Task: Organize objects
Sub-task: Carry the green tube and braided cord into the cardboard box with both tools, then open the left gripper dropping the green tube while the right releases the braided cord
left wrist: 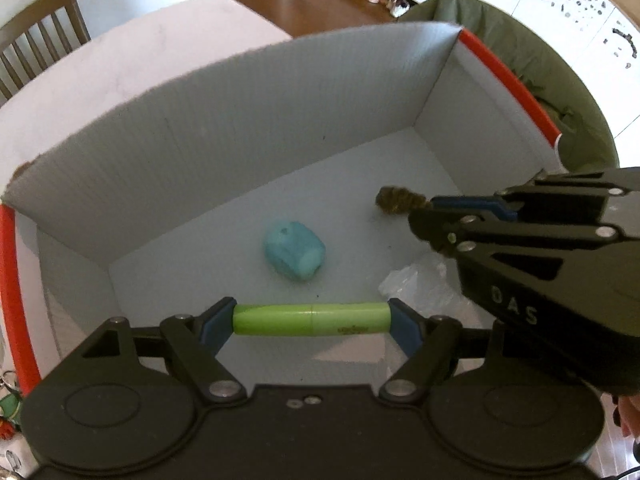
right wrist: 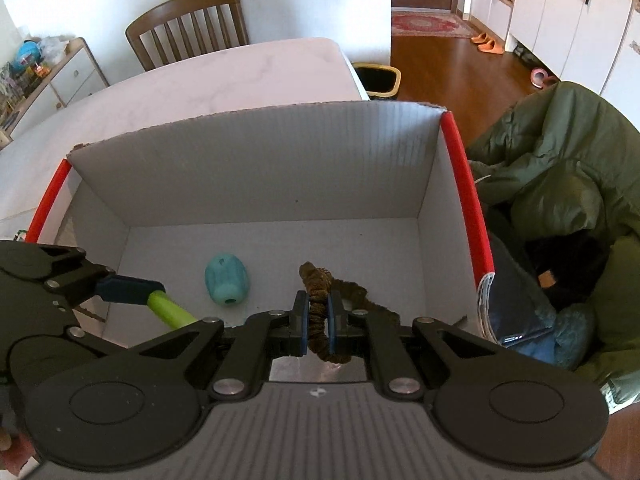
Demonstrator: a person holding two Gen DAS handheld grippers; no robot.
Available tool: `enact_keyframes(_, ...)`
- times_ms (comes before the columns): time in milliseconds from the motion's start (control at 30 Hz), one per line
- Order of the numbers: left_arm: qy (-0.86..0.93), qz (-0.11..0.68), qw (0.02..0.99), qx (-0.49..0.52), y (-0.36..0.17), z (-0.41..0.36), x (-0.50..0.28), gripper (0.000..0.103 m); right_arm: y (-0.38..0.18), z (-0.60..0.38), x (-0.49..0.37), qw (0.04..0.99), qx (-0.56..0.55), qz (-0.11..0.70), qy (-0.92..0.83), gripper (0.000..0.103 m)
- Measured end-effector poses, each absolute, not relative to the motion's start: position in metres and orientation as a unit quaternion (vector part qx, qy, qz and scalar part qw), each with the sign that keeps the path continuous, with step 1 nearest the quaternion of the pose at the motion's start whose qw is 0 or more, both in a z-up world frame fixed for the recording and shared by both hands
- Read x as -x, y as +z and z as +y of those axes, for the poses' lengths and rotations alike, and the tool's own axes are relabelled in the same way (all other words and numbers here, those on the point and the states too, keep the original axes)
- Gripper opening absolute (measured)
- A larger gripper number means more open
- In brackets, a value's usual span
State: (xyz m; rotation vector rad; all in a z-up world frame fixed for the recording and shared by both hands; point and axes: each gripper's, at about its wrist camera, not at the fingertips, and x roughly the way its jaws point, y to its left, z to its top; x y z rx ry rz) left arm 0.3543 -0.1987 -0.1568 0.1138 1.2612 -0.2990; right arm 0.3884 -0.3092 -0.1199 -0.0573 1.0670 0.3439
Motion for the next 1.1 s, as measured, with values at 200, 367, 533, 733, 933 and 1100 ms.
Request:
enact_keyframes(200,-0.138,0.609,0.779,-0.049,-0.164,-0.195,-0.357,0.080,-0.117,-0.309,-0.387,0.849,0.025,0.501,0.165,0.009)
enact_keyframes(367,-0.139,0.615,0.775,-0.043,-0.164,-0.191,-0.356,0.089,-0.114,-0.313,-0.385,0.850,0.017,0.498,0.170,0.009)
enact_keyframes(533,-0.136,0.601,0.787,-0.035,-0.159,-0.184,-0.351,0.090,-0.107,-0.318,-0.381,0.854,0.007,0.491,0.174,0.010)
enact_keyframes(733,-0.127,0.557,0.821,-0.027,-0.142,-0.174,-0.336,0.091,-0.089,-0.323,-0.369,0.864,0.002,0.471,0.178,0.011)
enact_keyframes(933,-0.132,0.515,0.847,-0.011,-0.118,-0.184,-0.325,0.091,-0.070,-0.329,-0.357,0.873,-0.009,0.453,0.180,0.012)
enact_keyframes(1100,-0.135,0.479,0.868,-0.003,-0.095,-0.171,-0.303,0.091,-0.051,-0.335,-0.342,0.883,-0.017,0.430,0.186,0.012)
